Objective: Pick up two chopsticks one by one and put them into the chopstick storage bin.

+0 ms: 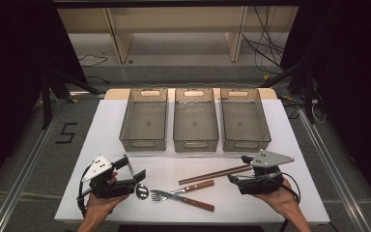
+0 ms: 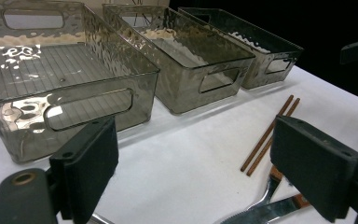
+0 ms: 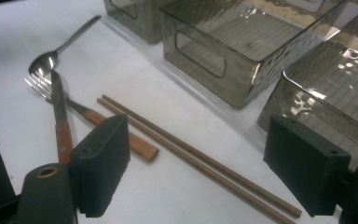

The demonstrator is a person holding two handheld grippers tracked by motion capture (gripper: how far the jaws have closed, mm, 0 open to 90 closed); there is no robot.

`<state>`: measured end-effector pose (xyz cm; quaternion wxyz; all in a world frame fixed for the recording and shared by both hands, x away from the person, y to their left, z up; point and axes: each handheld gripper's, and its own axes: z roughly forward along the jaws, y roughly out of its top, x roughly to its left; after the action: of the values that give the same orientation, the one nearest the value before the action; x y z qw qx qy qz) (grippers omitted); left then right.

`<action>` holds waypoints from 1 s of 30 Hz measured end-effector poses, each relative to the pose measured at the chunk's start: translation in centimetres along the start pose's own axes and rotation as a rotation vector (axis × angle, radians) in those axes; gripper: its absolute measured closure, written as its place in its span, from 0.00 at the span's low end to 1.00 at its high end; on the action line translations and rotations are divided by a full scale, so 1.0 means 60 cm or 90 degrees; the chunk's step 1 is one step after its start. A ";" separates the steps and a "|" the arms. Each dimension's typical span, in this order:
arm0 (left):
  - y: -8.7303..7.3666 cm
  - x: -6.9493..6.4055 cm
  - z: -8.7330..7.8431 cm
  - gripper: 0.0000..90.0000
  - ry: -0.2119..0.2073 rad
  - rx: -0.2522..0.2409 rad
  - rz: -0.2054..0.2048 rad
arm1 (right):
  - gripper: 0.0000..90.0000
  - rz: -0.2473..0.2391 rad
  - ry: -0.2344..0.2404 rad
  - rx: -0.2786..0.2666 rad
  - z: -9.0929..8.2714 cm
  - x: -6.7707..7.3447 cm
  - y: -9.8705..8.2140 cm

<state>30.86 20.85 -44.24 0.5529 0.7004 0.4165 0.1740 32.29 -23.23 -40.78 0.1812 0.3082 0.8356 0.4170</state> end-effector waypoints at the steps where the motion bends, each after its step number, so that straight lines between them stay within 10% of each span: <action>1: 0.000 0.000 0.000 0.16 0.000 0.000 0.000 | 0.27 -0.010 0.002 0.012 0.002 -0.001 0.006; 15: 0.001 -0.001 0.000 0.16 -0.003 -0.001 0.001 | 0.35 -0.128 0.041 0.192 0.058 -0.025 0.054; 30: 0.001 -0.001 0.000 0.16 -0.003 0.000 0.003 | 0.43 -0.204 0.052 0.281 0.106 -0.027 0.066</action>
<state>30.85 20.79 -44.18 0.5539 0.7015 0.4135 0.1734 38.51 -18.76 -41.21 0.1396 0.1870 0.9509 0.2032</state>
